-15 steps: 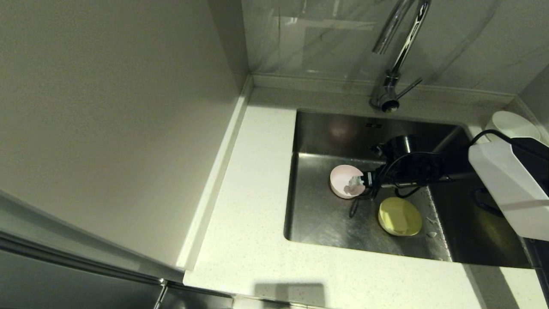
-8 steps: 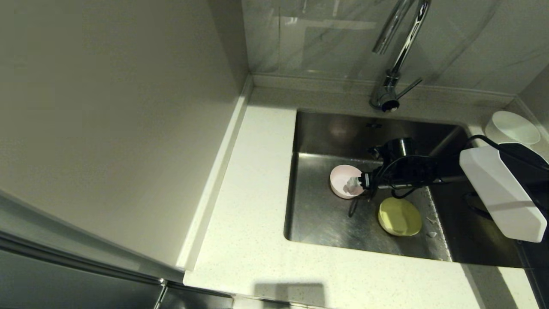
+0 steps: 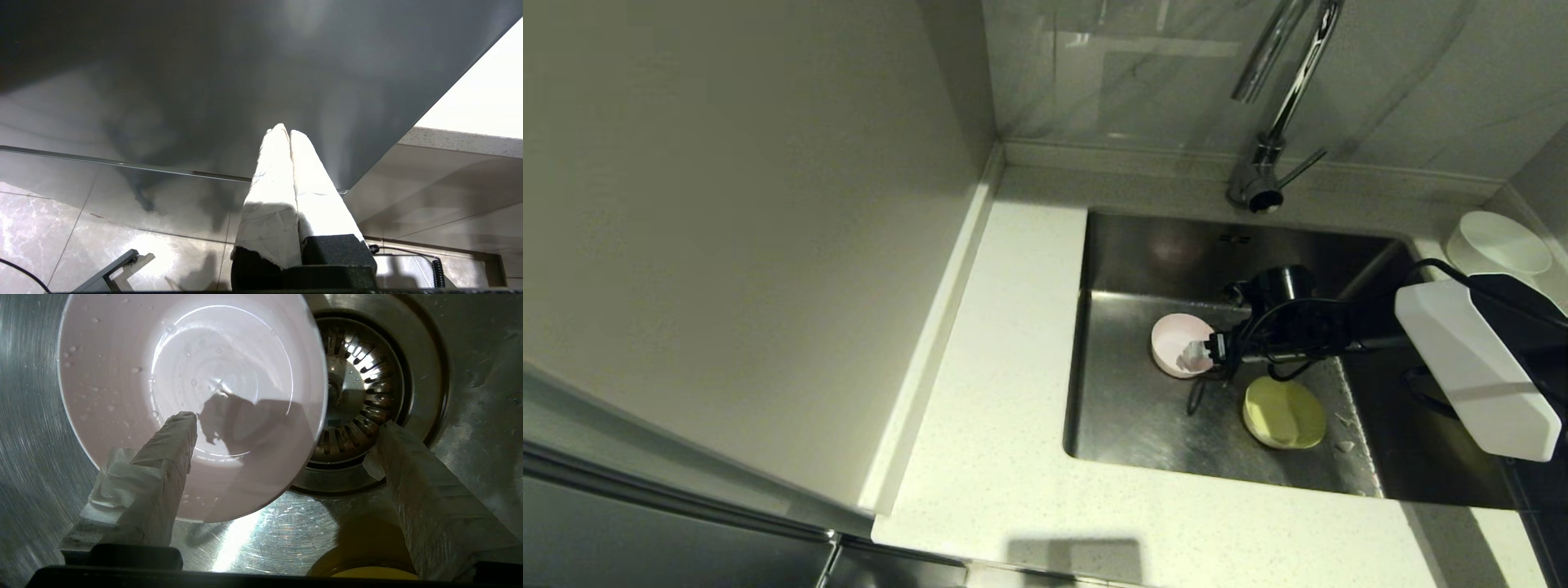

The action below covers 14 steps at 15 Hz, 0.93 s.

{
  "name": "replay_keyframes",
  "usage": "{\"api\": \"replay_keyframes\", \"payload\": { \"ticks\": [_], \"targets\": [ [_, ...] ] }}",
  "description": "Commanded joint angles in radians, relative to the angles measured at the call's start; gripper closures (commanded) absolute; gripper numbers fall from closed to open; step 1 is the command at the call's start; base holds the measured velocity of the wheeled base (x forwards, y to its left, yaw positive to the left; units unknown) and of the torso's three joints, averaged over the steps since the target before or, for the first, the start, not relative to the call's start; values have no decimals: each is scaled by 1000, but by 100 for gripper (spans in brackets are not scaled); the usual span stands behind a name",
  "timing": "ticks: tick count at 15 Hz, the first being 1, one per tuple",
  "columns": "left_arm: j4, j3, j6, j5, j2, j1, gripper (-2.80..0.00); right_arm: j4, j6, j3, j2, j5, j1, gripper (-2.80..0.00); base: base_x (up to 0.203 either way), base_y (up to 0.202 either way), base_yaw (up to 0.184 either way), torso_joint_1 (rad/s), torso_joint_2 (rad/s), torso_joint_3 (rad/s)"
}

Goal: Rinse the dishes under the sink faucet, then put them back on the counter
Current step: Put a bowl back to the table from the sink

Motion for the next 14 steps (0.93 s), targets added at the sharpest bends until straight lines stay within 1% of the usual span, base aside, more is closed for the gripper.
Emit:
{"api": "replay_keyframes", "payload": {
  "ticks": [1,14],
  "targets": [
    [-1,0,-1,0,-2,0,0,1,-2,2,1,1,3,-280,0,0,0,0,0,0],
    [-1,0,-1,0,-2,0,0,-1,-8,4,-3,2,8,-280,0,0,0,0,0,0]
  ]
}}
